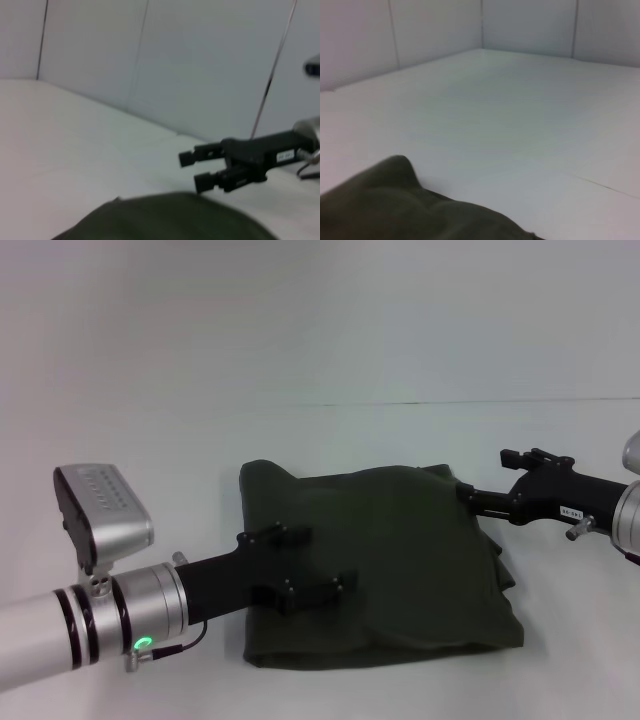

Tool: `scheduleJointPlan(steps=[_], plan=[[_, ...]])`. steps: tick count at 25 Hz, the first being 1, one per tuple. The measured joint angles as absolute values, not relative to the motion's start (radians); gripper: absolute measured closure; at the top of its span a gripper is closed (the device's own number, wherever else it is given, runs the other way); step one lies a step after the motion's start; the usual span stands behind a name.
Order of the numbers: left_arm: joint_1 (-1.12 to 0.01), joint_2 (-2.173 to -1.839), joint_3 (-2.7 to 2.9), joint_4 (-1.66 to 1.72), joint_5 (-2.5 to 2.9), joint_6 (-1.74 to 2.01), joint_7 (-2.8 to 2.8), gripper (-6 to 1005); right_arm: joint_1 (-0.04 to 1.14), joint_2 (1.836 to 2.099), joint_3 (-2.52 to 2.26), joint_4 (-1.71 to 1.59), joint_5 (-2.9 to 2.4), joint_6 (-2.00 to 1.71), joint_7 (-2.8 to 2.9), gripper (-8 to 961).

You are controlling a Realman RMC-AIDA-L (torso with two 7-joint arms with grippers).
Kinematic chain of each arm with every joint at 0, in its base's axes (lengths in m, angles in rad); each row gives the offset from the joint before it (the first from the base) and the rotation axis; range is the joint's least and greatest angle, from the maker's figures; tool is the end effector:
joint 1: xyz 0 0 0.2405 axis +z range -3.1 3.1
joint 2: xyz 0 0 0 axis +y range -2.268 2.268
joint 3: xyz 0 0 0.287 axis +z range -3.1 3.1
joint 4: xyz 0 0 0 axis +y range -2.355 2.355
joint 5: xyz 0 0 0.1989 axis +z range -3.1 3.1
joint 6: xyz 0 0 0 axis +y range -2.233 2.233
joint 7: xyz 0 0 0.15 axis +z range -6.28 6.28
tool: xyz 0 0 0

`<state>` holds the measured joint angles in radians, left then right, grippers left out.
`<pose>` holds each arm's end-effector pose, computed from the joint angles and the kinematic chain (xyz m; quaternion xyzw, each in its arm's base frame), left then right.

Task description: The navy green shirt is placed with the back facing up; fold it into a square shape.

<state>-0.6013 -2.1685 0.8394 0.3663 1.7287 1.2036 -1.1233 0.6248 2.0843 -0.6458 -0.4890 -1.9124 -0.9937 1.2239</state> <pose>-0.2541 0.3495 -0.1047 -0.9181 -0.2280 -0.2649 0.1867 0.3049 0.4068 -0.0282 -0.8896 0.2516 0.1672 0.3425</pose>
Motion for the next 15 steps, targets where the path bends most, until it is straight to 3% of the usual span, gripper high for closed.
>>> scheduleJointPlan(steps=[15], plan=[[-0.59, -2.171, 0.891, 0.352, 1.733, 1.089, -1.096, 50, 0.658, 2.09, -0.751, -0.465, -1.909, -0.777, 1.216, 8]])
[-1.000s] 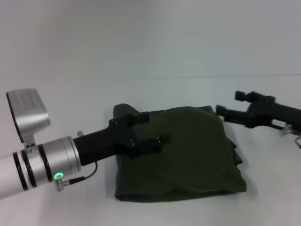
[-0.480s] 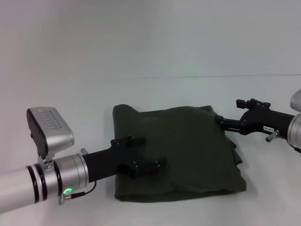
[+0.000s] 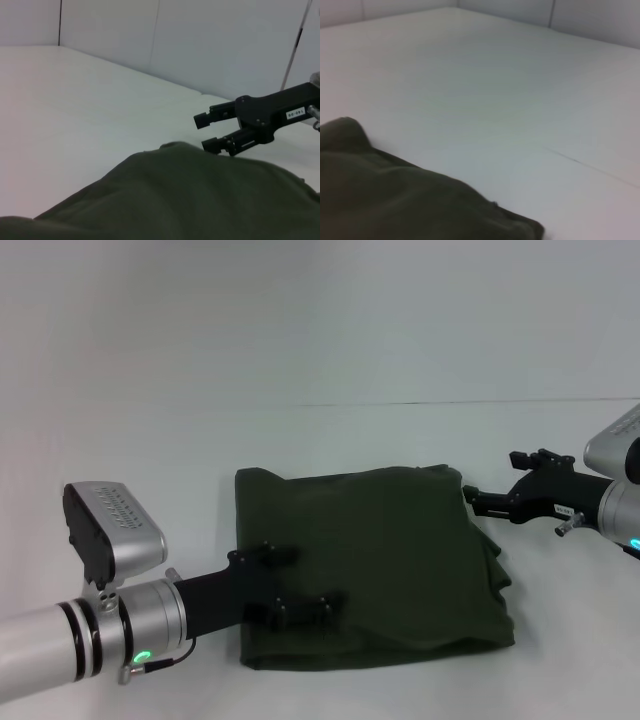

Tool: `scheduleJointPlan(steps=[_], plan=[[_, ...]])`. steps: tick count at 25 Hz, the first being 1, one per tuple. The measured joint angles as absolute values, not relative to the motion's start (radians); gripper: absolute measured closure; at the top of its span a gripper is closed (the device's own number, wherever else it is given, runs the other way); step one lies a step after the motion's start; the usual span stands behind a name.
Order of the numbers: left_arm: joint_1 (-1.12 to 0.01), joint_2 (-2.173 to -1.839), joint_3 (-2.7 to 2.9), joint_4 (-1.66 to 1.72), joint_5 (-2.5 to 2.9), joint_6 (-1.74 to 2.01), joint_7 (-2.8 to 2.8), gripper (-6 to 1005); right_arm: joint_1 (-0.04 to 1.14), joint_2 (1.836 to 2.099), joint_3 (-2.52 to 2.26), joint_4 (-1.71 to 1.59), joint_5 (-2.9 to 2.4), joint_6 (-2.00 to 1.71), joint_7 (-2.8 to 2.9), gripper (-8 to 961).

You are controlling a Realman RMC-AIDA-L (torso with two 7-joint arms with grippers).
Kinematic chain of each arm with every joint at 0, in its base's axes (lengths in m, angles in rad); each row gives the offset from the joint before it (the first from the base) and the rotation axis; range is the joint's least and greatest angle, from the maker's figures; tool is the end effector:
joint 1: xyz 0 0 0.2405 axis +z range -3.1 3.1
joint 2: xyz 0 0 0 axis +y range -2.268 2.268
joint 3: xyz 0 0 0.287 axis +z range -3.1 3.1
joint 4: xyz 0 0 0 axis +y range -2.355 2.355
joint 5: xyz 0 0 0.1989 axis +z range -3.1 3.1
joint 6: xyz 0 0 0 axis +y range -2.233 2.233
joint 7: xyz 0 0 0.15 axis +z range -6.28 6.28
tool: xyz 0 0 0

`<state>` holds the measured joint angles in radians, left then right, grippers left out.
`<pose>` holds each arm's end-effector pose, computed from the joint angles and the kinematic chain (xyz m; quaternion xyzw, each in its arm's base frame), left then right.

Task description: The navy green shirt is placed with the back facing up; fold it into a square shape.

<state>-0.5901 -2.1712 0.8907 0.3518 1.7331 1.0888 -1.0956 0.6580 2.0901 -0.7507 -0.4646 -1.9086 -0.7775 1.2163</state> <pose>-0.2709 0.3484 -0.1148 -0.9258 -0.2318 -0.2127 0.2098 0.3109 0.4233 -0.0370 -0.8863 0.2428 0.0928 0.3832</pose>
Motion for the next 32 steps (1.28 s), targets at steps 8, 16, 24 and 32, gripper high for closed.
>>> scheduleJointPlan(steps=[8, 16, 24, 32], plan=[[-0.566, -2.17, 0.864, 0.392, 1.72, 1.158, -1.065, 50, 0.638, 2.083, -0.737, -0.489, -1.793, -0.79, 1.203, 9], [-0.57, -2.159, 0.783, 0.483, 1.687, 1.462, -1.083, 49, 0.558, 2.047, -0.701, -0.516, -1.593, -1.156, 1.202, 9], [-0.555, -2.109, 0.684, 0.505, 1.766, 1.65, -1.108, 49, 0.499, 1.995, -0.706, -0.511, -1.675, -1.617, 1.203, 8], [-0.571, -2.102, 0.676, 0.499, 1.906, 1.63, -1.148, 49, 0.515, 2.005, -0.708, -0.513, -1.898, -1.634, 1.172, 8]])
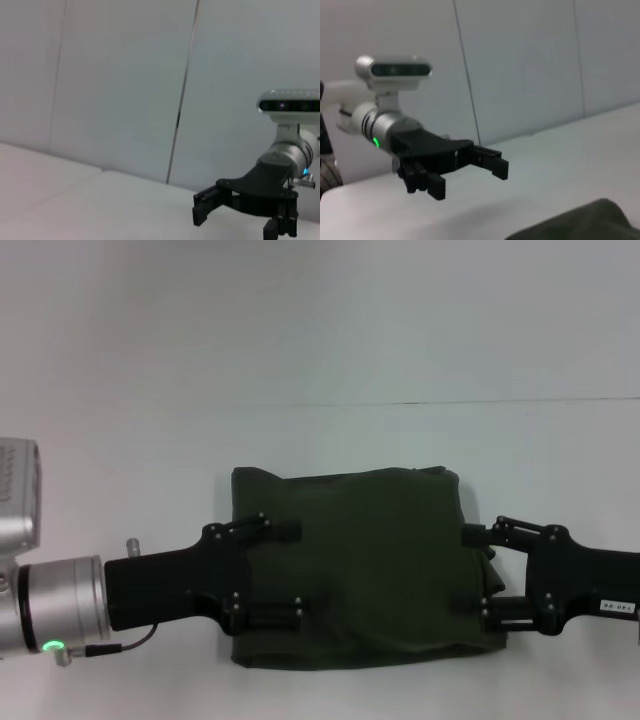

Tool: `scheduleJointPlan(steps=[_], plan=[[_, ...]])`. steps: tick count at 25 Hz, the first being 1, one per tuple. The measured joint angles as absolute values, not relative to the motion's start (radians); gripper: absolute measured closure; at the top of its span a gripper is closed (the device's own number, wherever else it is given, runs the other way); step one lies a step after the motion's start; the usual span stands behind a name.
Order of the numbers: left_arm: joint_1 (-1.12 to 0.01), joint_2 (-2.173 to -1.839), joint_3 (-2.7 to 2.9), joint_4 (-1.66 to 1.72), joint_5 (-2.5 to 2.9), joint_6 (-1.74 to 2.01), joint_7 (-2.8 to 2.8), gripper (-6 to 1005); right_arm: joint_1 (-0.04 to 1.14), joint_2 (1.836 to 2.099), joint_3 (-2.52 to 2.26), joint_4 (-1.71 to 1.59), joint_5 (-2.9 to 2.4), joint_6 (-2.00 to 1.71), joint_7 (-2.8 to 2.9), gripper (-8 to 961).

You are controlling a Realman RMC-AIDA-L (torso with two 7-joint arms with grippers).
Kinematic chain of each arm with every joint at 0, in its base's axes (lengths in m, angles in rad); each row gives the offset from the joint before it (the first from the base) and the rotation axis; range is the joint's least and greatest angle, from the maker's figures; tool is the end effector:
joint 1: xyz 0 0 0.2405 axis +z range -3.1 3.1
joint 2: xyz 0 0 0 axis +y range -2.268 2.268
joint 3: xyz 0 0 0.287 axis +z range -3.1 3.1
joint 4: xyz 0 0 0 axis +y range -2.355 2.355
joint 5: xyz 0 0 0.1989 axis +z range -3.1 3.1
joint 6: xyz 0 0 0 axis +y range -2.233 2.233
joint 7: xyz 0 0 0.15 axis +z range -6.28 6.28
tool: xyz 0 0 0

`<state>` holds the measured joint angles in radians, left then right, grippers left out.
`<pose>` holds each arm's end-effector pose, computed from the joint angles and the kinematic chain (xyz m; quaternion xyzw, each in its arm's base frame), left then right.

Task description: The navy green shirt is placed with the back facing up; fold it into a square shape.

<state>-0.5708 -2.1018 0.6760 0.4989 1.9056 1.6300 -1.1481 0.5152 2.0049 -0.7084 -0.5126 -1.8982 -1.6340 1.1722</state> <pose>-0.2488 0.3264 -0.0455 -0.9319 -0.1375 -0.3208 0.0988 0.2866 0.3241 -0.0081 -0.9403 0.1523 0.2778 0.1241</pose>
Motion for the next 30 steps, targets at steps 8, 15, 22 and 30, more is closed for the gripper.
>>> scheduleJointPlan(steps=[8, 15, 22, 30], plan=[[-0.574, -2.107, 0.68, 0.487, 1.937, 1.599, -1.149, 49, 0.52, 2.001, -0.709, -0.511, -1.929, -1.618, 1.166, 9], [-0.574, -2.111, 0.685, 0.487, 1.939, 1.589, -1.147, 49, 0.525, 2.0, -0.709, -0.515, -1.932, -1.615, 1.166, 8], [-0.574, -2.111, 0.685, 0.488, 1.942, 1.588, -1.147, 50, 0.529, 1.998, -0.706, -0.515, -1.932, -1.615, 1.17, 10], [-0.574, -2.112, 0.692, 0.487, 1.942, 1.588, -1.147, 50, 0.529, 1.998, -0.706, -0.515, -1.933, -1.616, 1.17, 13]])
